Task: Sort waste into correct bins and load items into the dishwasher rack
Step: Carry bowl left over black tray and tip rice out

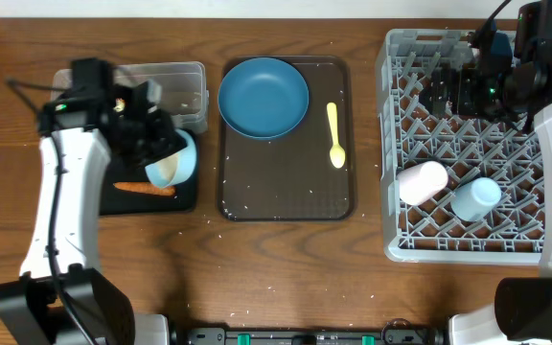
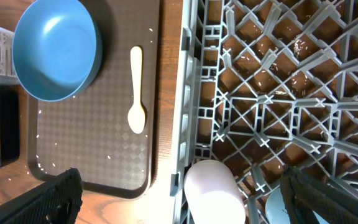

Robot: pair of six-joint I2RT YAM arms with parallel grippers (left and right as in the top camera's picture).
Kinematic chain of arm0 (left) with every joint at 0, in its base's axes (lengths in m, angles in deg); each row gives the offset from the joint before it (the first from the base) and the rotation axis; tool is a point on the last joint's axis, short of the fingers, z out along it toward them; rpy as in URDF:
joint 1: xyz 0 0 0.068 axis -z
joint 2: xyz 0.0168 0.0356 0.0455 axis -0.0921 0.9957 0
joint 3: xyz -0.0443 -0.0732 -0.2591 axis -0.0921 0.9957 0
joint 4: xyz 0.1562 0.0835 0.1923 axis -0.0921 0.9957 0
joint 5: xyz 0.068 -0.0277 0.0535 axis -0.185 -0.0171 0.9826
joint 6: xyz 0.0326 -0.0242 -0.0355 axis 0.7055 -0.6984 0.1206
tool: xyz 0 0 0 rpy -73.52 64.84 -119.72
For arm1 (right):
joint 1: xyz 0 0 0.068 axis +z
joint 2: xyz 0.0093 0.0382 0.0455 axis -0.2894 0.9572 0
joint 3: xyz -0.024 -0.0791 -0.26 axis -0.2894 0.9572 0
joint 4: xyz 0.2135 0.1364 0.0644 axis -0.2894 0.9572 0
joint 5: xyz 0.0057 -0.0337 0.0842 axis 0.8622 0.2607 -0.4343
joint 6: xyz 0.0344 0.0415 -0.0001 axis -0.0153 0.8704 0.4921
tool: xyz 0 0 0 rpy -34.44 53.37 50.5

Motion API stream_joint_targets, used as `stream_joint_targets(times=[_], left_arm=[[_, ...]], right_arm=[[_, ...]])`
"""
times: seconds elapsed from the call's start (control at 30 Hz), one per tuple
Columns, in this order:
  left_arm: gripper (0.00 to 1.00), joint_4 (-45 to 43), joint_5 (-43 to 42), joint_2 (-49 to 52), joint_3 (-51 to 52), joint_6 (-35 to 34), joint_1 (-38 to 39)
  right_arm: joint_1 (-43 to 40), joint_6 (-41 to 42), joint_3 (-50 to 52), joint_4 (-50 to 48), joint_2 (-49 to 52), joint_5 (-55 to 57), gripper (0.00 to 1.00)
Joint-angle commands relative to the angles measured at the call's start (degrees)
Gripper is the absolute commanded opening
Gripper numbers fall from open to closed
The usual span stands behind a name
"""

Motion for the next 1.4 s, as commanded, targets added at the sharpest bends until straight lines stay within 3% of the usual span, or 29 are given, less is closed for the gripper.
stream_joint_targets(times=[0.0,0.13,0.47,1.37], left_arm=[[0.06,-0.3,-11.5,0.6,2.1,5.7,-4.9],[0.06,-0.2,-19.6,3.5,3.3,9.9,-10.1],[0.06,-0.2,-35.8,11.8,3.3,12.4,-17.4],[0.06,-0.2,-54.4,12.9,3.3,10.8,-25.0]], right_arm=[[-0.2,0.5,-0.8,0.1,-0.7,0.2,0.99],[-0.2,0.5,-0.8,0.1,-0.7,0.2,0.99],[-0.2,0.5,-0.8,0.1,-0.7,0.2,0.99],[-0.2,0.5,-0.8,0.3,-0.7,0.2,0.99]])
